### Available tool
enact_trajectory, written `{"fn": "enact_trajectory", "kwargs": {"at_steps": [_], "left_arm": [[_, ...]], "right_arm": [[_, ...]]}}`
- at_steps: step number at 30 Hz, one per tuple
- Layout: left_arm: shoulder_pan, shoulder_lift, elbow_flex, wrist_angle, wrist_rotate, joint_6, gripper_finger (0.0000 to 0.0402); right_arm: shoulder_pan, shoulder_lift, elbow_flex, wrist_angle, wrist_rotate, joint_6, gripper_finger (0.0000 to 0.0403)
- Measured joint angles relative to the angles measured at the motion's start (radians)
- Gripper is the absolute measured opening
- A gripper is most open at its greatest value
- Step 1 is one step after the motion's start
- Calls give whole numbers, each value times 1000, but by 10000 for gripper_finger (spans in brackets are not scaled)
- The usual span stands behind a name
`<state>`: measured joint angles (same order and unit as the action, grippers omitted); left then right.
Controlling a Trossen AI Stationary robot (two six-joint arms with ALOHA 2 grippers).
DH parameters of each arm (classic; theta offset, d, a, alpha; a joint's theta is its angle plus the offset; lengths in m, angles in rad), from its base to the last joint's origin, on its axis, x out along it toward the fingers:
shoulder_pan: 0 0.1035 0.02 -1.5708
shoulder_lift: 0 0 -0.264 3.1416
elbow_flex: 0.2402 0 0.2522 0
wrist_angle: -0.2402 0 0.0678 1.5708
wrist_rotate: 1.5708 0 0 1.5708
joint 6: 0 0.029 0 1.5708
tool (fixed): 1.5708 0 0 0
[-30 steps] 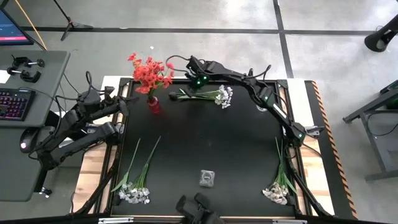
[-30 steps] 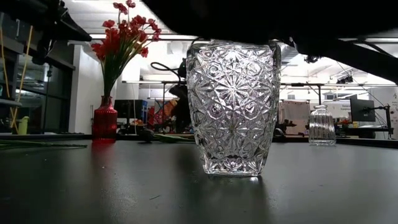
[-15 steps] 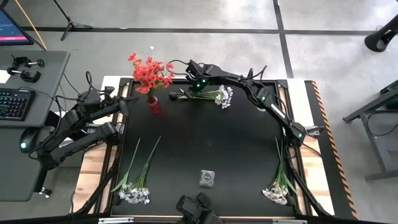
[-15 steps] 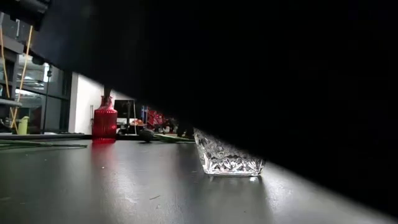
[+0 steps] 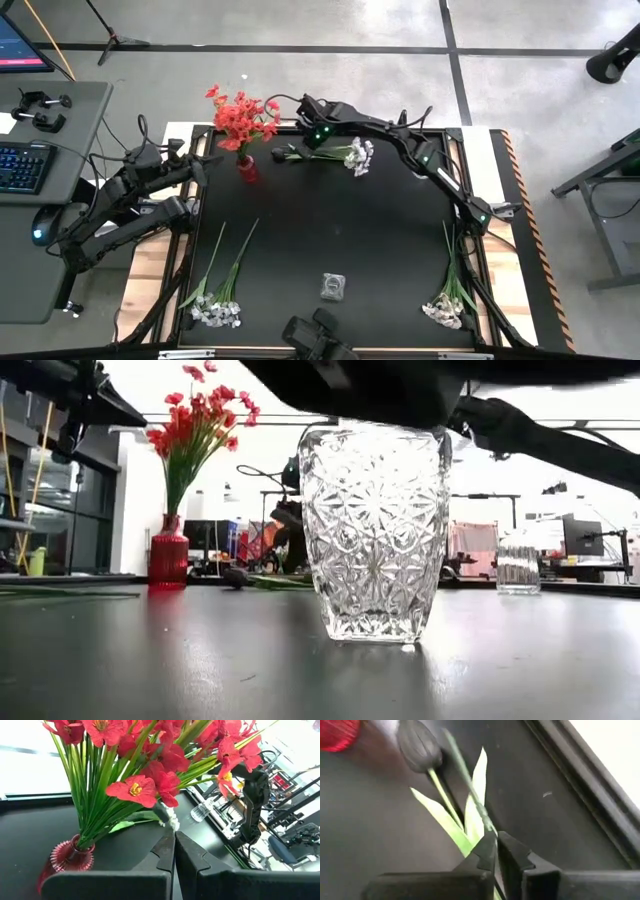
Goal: Sort flowers into vase by color
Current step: Put the top white flowers into the bottom transparent vase
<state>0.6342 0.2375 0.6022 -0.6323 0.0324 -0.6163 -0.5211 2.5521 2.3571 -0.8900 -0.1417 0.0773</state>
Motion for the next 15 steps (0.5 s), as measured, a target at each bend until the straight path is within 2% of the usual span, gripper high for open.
{"fn": "enact_trajectory", "kwargs": {"at_steps": [11, 15], "left_arm": [[0, 0, 0, 0, -4, 31, 0], [0, 0, 0, 0, -9, 34, 0]], "right_arm": [[9, -64, 0, -23, -88, 7, 1], [12, -57, -12, -41, -134, 49, 21]]}}
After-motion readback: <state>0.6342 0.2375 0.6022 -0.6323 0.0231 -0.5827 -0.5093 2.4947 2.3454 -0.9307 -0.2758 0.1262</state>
